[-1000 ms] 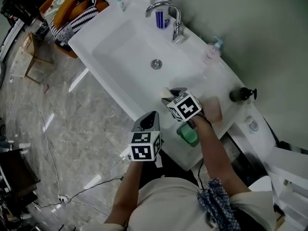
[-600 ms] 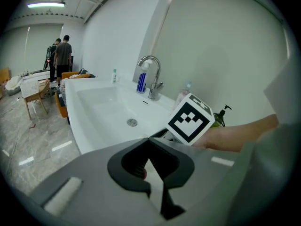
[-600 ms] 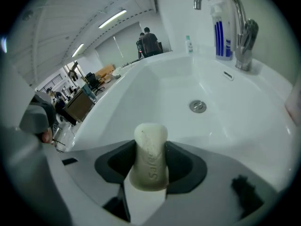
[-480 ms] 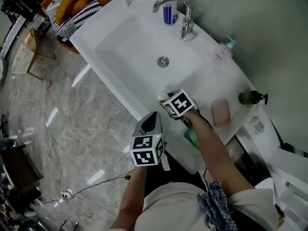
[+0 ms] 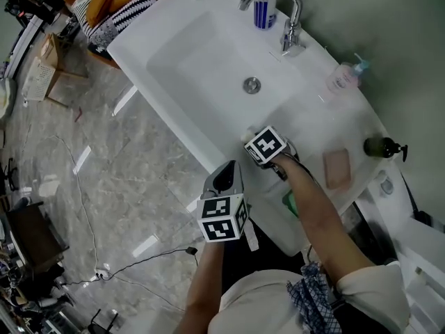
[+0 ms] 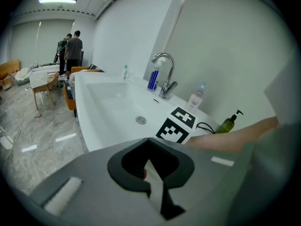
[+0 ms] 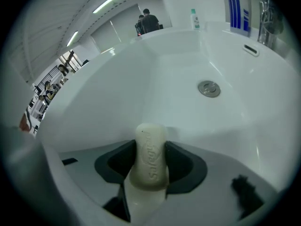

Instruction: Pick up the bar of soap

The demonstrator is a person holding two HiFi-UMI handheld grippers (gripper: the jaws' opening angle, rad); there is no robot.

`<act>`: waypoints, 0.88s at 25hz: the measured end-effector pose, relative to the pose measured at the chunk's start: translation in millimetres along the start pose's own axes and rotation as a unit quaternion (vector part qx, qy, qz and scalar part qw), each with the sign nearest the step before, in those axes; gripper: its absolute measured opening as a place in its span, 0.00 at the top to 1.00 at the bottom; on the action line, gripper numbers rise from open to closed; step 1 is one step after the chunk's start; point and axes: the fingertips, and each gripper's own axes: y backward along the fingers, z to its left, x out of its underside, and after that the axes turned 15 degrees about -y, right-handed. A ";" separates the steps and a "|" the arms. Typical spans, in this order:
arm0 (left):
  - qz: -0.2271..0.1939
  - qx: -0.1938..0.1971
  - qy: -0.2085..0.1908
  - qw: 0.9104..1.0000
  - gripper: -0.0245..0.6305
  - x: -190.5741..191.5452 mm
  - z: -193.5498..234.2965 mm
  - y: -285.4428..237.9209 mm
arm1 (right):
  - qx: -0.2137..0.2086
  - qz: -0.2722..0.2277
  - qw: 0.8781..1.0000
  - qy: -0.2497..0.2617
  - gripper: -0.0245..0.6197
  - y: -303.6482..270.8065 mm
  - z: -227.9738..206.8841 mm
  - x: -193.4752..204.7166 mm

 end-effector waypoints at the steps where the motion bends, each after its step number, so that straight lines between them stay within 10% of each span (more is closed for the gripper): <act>1: 0.001 -0.003 0.003 1.000 0.95 0.4 2.3 -2.0 | 0.002 0.006 1.000 0.003 0.65 -2.9 -1.2 1.6; 22: 0.007 -0.011 0.033 0.999 0.95 -5.0 13.5 -15.2 | 0.032 0.035 0.997 0.069 0.65 -16.8 -1.5 4.9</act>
